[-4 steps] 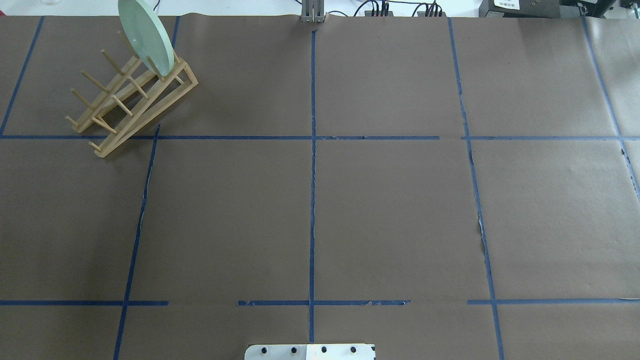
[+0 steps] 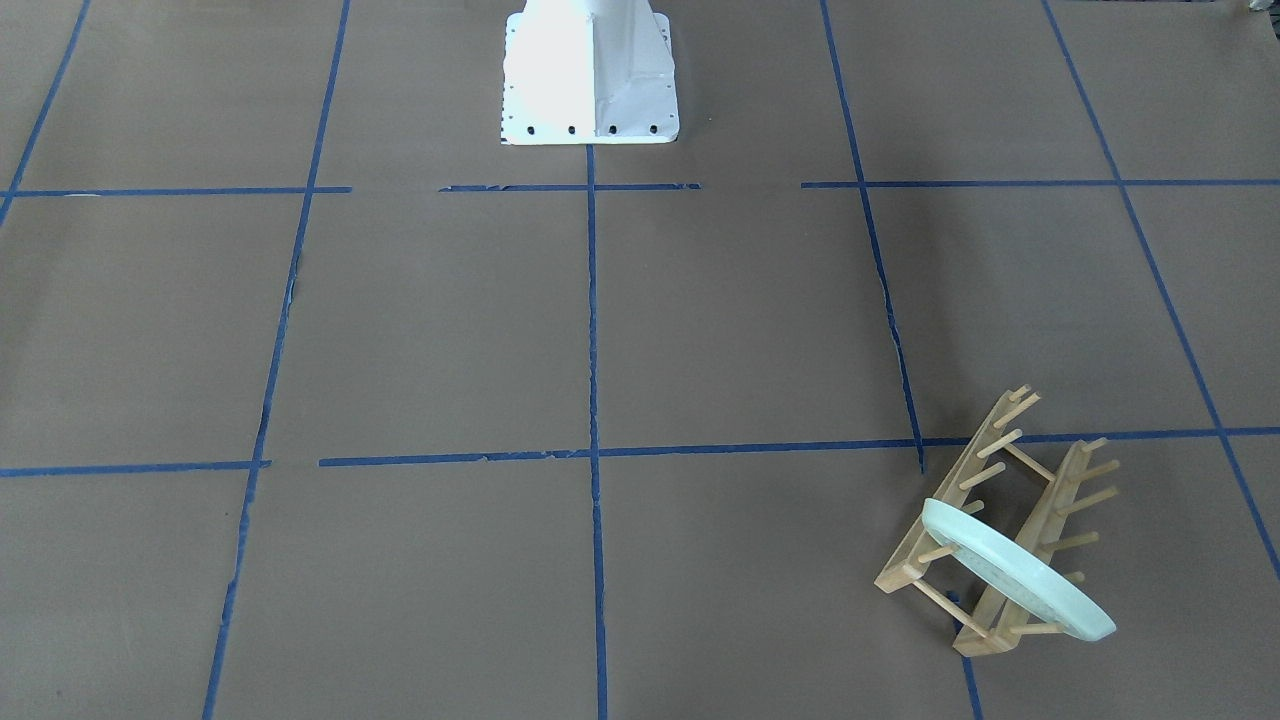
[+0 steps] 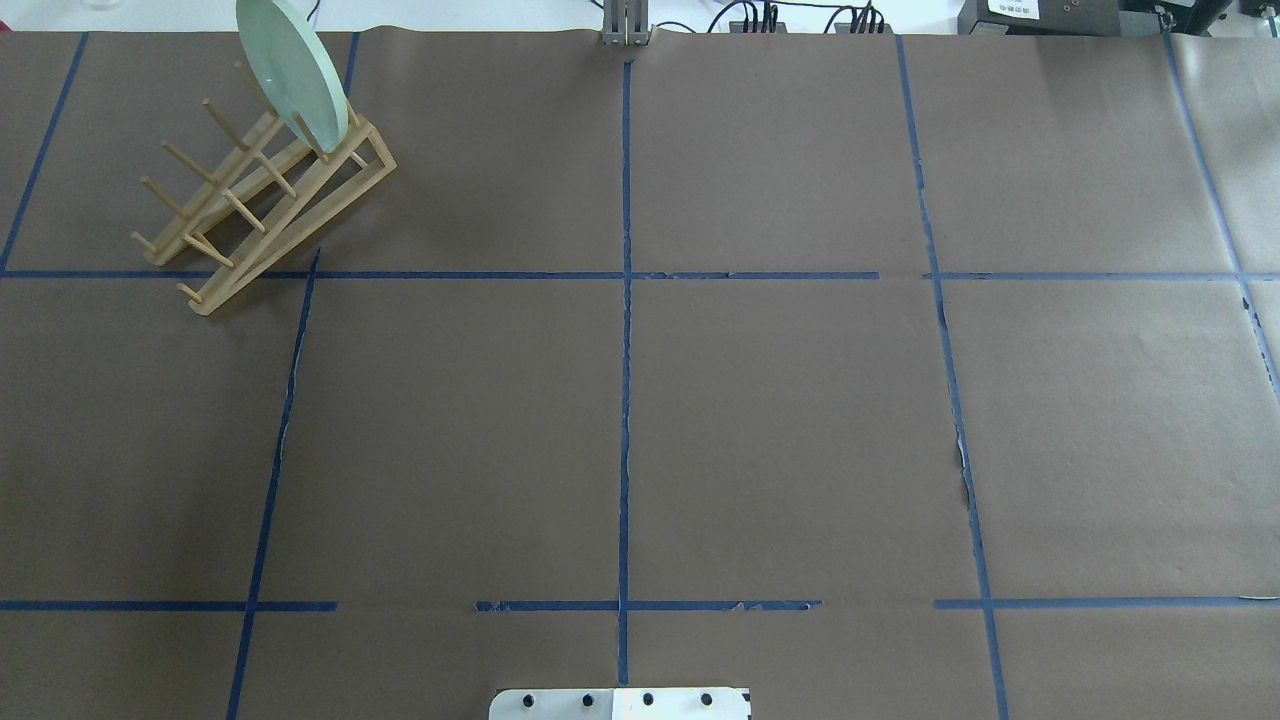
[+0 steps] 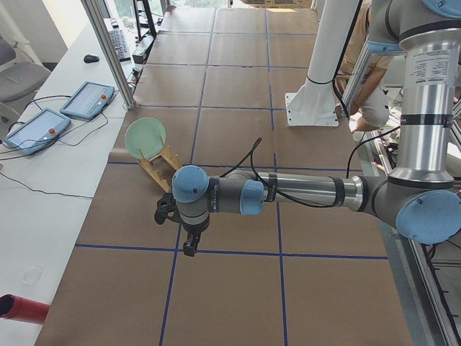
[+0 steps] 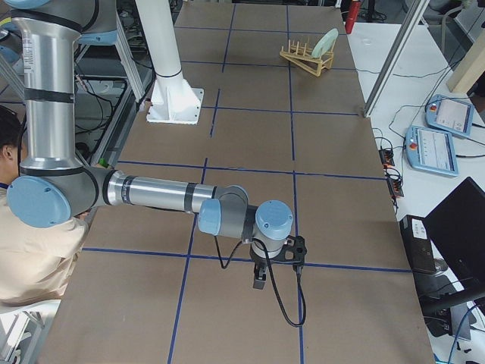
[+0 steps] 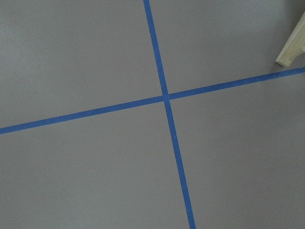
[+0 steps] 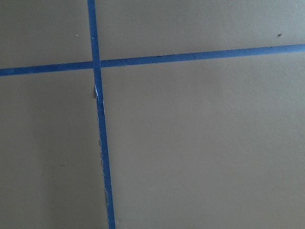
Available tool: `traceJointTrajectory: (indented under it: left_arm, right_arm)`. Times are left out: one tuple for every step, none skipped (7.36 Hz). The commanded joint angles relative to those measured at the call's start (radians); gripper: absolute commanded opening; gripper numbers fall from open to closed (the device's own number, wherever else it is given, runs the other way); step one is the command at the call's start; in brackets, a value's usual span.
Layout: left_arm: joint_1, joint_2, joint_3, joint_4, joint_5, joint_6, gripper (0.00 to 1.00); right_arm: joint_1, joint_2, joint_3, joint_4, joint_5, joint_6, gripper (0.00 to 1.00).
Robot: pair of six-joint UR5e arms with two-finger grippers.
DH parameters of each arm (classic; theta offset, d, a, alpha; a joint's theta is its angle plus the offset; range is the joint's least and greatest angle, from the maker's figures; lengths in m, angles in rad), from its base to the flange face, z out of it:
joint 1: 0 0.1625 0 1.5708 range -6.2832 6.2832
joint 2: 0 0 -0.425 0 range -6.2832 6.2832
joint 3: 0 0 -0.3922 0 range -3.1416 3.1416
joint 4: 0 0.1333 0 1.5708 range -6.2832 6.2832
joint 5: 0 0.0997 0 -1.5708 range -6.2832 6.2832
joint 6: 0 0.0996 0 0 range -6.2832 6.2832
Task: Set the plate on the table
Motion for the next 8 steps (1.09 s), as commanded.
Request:
traceJointTrajectory:
  left_arm:
    - [-0.002, -0.028, -0.013, -0.019, 0.002, 0.002, 1.00]
    - [0.001, -0.047, -0.010, -0.024, 0.003, 0.002, 1.00]
    - [0.000, -0.111, 0.014, -0.052, 0.002, 0.001, 1.00]
    - [0.000, -0.128, 0.017, -0.104, 0.000, 0.001, 1.00]
    - [0.000, -0.124, 0.016, -0.154, -0.006, 0.002, 1.00]
    - [0.001, -0.128, 0.014, -0.162, -0.008, -0.002, 1.00]
    - [0.001, -0.128, 0.023, -0.209, -0.008, -0.069, 1.00]
    - [0.001, -0.130, 0.013, -0.244, -0.033, -0.226, 1.00]
  right_arm:
    - [0.000, 0.000, 0.000, 0.000, 0.000, 0.000, 1.00]
    - [0.000, 0.000, -0.001, 0.000, 0.000, 0.000, 1.00]
    - [0.000, 0.000, 0.000, 0.000, 0.000, 0.000, 1.00]
    - [0.000, 0.000, -0.001, 0.000, 0.000, 0.000, 1.00]
    - [0.000, 0.000, 0.000, 0.000, 0.000, 0.000, 1.00]
    - [0.000, 0.000, -0.001, 0.000, 0.000, 0.000, 1.00]
    - [0.000, 0.000, 0.000, 0.000, 0.000, 0.000, 1.00]
    - [0.000, 0.000, -0.001, 0.000, 0.000, 0.000, 1.00]
